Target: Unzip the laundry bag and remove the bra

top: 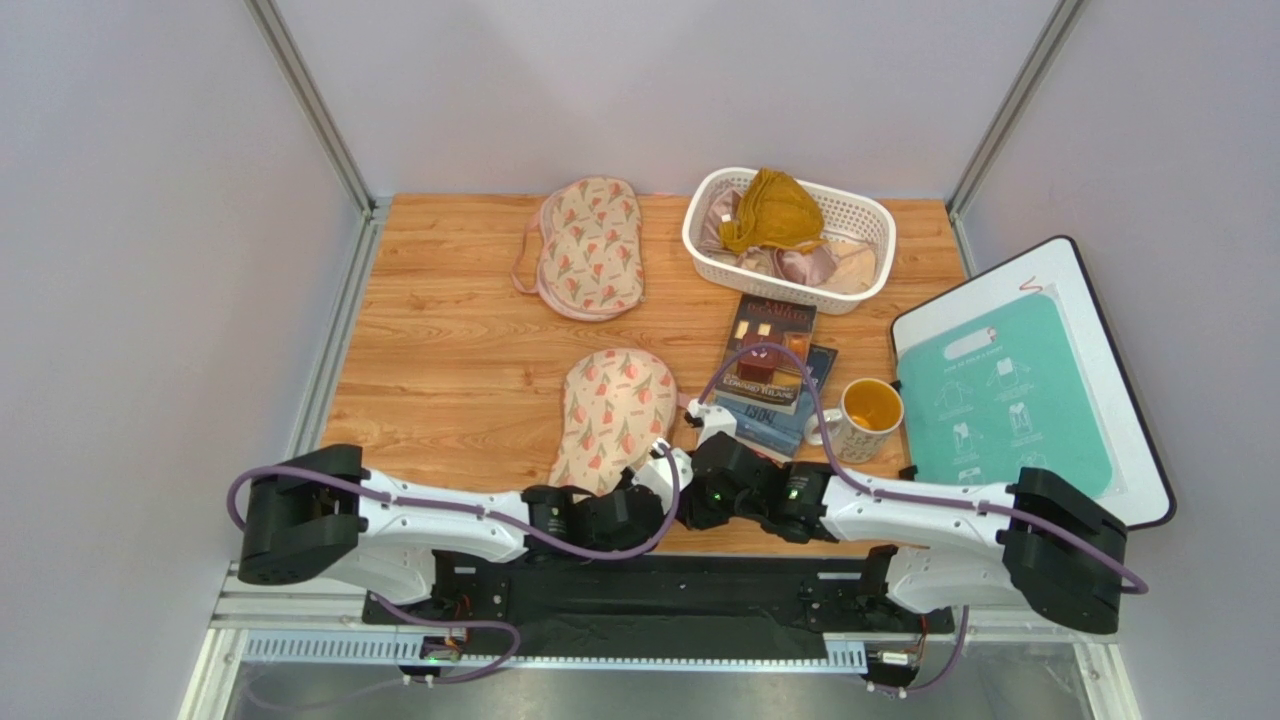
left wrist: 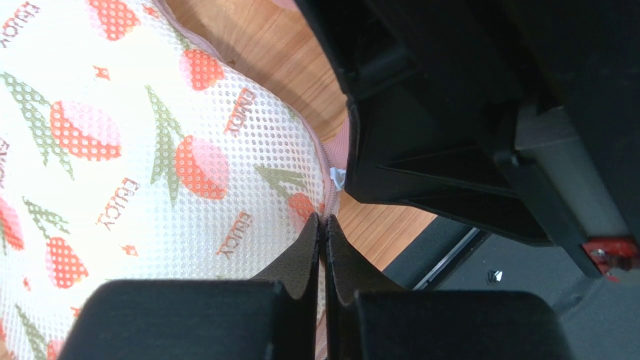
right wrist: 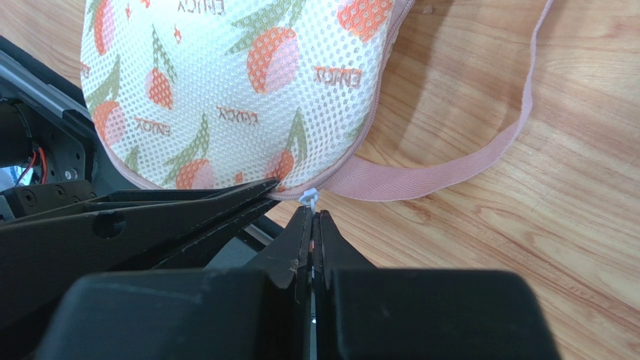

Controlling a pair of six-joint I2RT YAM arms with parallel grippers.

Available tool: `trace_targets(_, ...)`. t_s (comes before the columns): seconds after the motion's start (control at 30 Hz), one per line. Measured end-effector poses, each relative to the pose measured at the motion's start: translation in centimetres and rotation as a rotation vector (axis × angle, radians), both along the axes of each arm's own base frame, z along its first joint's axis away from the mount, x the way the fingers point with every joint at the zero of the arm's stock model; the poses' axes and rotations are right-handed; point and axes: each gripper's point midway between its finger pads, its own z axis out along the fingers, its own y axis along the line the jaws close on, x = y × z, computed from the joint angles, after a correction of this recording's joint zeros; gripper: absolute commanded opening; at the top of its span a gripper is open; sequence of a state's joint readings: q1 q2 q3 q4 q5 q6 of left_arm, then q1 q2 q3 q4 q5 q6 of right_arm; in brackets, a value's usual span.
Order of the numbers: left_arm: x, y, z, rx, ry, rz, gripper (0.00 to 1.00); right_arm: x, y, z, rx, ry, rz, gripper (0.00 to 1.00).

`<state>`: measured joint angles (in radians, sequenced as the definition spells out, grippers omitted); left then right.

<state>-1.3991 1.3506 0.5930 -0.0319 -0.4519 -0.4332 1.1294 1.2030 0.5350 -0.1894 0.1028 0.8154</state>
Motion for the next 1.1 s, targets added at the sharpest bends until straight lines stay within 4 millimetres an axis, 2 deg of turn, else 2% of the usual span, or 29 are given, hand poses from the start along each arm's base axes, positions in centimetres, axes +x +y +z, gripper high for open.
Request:
trace_targets(0.33,-0.4,1.7,1.3,-0.065,-0.005,0.001,0.0,0.0,0.2,0.5,0.019,-0.004,-0.004,0.0)
trace_targets(0.5,-0.7,3.1,1.7,-0.077,-0.005,0.002,0.0,0.1,0.1,0.5,0.016,-0.007,-0.008,0.0)
trace_targets(0.73,-0.8,6.0,2.1,-0.096,-0.007,0.042,0.0,0.2,-0.2,0.6,0.011,-0.015,-0.017,0.0)
trace_targets(0.93,-0.8,7.1,3.1,-0.133,-0.01,0.069,0.01,0.3,-0.2,0.9,0.019,-0.021,-0.02,0.0)
trace_targets(1.03,-0.8,7.4,3.0,-0.128,-0.006,0.077,0.17,0.3,-0.1,1.0,0.023,-0.022,-0.02,0.0)
trace_targets(1.07,-0.8,7.5,2.9,-0.124,-0.005,0.076,0.3,0.3,-0.1,1.0,0.022,-0.022,-0.019,0.0)
trace_targets(1.1,-0.8,7.5,2.8,-0.116,-0.005,0.075,0.36,0.3,-0.1,1.0,0.022,-0.022,-0.019,0.0)
